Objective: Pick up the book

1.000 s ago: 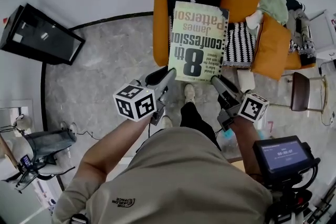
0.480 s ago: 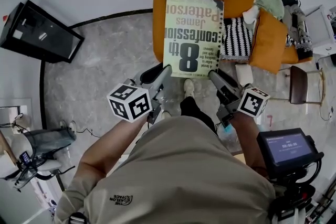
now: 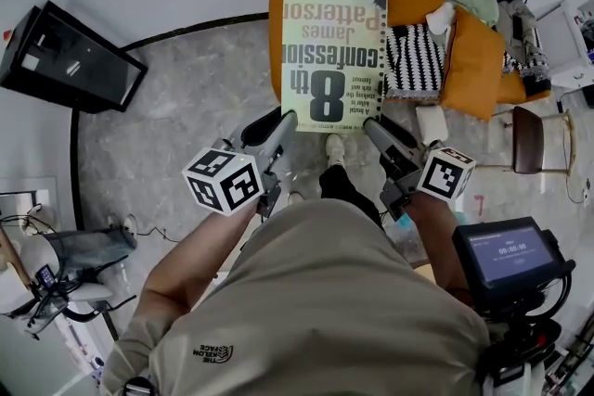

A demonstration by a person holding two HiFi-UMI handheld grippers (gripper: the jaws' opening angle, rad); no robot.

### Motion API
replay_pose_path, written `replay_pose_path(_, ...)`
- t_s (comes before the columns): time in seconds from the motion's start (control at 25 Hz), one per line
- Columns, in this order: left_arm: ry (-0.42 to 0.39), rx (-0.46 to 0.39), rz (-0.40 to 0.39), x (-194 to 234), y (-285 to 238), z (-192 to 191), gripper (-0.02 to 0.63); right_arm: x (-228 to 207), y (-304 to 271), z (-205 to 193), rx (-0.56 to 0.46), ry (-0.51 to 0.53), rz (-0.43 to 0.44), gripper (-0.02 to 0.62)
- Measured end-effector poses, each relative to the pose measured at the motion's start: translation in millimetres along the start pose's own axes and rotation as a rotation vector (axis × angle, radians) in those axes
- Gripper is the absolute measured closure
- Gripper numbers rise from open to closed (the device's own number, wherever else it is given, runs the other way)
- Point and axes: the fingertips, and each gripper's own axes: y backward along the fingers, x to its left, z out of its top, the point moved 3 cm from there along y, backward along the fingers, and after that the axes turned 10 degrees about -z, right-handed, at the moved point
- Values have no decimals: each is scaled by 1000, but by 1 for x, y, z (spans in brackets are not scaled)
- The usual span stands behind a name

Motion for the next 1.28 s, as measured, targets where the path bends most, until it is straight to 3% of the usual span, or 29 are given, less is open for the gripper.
replay_pose_path(1.28,13,2,-9,6,-7,0,520,-2,0,3,-3,24,-16,420)
